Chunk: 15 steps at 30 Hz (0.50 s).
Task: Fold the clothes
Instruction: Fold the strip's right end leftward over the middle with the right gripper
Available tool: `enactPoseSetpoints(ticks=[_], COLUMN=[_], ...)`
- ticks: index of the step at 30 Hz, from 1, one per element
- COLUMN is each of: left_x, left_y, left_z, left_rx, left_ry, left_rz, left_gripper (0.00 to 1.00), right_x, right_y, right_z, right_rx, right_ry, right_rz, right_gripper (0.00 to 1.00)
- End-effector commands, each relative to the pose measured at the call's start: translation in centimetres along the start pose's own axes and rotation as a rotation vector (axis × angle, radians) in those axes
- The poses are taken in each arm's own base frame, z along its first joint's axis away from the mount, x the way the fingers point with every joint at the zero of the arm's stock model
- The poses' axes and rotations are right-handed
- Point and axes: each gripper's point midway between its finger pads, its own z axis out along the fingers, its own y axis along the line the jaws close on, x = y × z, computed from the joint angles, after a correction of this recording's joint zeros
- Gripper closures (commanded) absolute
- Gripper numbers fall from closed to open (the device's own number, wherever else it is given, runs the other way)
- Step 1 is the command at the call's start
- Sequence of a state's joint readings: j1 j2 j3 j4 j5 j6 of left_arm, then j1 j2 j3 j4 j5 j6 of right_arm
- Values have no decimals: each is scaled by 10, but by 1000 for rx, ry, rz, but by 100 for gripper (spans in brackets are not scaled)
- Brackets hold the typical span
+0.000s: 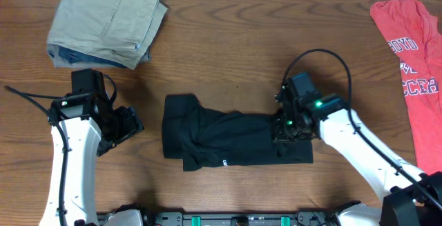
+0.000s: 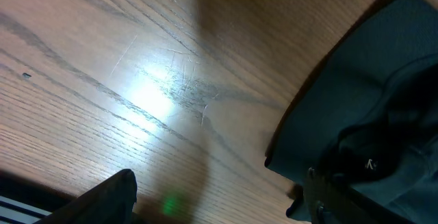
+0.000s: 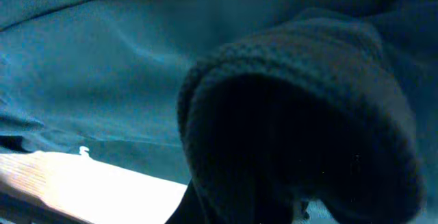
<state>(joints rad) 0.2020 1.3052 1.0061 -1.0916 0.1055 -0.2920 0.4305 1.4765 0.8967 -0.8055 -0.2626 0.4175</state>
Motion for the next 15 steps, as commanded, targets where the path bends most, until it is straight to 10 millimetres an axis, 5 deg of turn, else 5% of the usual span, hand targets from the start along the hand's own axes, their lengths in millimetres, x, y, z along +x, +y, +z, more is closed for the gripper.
enactPoseSetpoints(ticks=[1, 15], left_x=[2, 2], left_y=[1, 1], left_z=[2, 3], left_rx=[3, 3], left_ry=[10, 11], left_rz=[-6, -6], left_gripper=[21, 21], right_x=[5, 2], right_y=[13, 25], right_z=[3, 5], right_rx=[-35, -54], right_ry=[4, -14], right_rz=[44, 67], right_gripper=[99, 98])
